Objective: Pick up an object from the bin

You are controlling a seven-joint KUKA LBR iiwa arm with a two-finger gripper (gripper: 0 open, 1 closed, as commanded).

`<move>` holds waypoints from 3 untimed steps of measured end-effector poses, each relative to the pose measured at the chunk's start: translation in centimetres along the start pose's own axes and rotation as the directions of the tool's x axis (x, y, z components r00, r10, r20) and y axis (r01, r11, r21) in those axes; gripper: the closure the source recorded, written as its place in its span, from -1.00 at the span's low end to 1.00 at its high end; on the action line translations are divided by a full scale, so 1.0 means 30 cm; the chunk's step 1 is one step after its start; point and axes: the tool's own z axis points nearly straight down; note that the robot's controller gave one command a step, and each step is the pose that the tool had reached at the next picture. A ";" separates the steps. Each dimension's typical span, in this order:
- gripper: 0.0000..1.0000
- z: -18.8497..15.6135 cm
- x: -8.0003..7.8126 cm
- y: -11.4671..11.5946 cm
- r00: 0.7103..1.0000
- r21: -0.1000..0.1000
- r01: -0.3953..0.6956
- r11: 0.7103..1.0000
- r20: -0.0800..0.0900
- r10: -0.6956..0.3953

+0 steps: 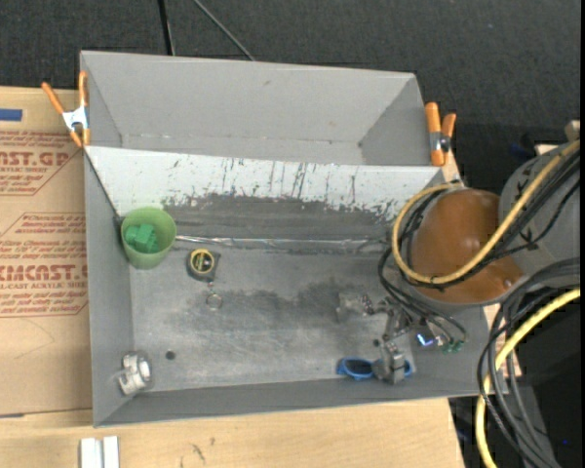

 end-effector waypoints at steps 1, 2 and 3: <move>-1.00 -0.001 0.074 -0.207 0.990 0.004 0.140 0.990 0.002 -0.140; -1.00 0.000 0.047 -0.137 0.996 0.002 0.085 0.996 0.002 -0.085; -1.00 0.003 0.026 -0.096 0.995 -0.002 0.104 0.995 -0.003 -0.104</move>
Offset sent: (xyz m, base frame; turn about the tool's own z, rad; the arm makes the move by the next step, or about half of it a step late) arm -0.0056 -0.0645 -0.0022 -0.1433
